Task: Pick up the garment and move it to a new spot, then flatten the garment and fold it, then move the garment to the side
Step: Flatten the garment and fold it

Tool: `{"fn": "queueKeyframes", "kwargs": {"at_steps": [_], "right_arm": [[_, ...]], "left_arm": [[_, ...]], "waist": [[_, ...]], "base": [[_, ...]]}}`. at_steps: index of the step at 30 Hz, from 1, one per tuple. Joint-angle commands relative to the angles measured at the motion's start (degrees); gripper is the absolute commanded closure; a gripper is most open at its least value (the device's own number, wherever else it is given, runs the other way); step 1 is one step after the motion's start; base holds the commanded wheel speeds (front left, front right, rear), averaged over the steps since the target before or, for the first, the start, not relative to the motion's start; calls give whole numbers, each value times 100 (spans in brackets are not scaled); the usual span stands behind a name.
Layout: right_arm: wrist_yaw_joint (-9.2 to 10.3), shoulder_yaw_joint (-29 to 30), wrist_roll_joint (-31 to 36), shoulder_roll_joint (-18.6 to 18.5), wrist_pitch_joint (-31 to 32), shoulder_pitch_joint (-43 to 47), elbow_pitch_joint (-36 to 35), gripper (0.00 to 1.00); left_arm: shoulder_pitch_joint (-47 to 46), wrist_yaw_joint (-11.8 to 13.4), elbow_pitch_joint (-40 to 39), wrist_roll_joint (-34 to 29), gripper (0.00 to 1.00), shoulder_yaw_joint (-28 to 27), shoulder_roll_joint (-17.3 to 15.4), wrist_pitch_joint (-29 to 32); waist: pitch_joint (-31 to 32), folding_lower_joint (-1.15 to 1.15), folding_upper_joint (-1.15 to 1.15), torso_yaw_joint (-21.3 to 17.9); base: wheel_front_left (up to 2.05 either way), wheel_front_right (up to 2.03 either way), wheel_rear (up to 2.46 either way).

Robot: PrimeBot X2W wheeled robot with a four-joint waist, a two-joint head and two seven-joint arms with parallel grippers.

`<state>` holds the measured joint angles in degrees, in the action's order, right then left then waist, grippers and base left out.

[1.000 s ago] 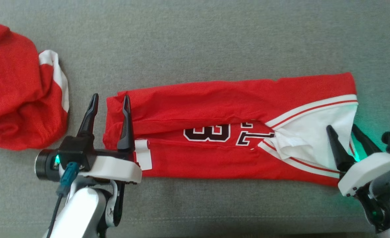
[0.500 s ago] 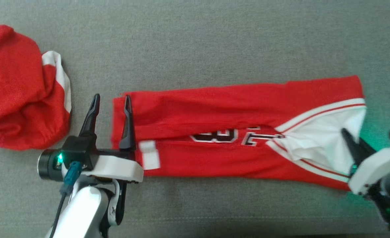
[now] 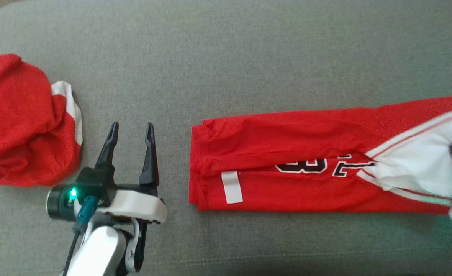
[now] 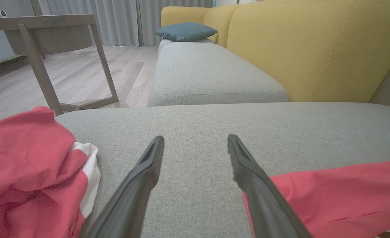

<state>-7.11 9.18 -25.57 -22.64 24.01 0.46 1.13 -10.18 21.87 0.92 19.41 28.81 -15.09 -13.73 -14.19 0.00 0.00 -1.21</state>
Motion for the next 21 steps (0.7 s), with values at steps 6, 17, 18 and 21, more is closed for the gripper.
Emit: {"fn": "queueKeyframes", "kwargs": {"at_steps": [6, 17, 18, 21], "right_arm": [[-37, -970, 137, -107, 350, -506, -1224, 100], [-37, -3404, -371, 1136, 164, -1642, -593, 100], [-37, -3528, -425, 1279, 98, -1689, -412, 100], [-37, -3826, -540, 1637, -180, -1788, 116, 100]], "left_arm": [[-9, 3, -161, 86, 0, -202, -153, -22], [-84, -19, -178, 88, 0, -79, -93, 10], [-97, -26, -169, 89, 0, -69, -85, 8], [-143, -34, -145, 85, 0, -48, -56, -3]], "waist": [[273, 0, 0, -85], [200, 0, 0, 159], [172, 0, 0, 200], [85, 0, 0, 304]], "base": [[0, 0, 0], [0, 0, 0], [0, 0, 0], [0, 0, 0]]}}
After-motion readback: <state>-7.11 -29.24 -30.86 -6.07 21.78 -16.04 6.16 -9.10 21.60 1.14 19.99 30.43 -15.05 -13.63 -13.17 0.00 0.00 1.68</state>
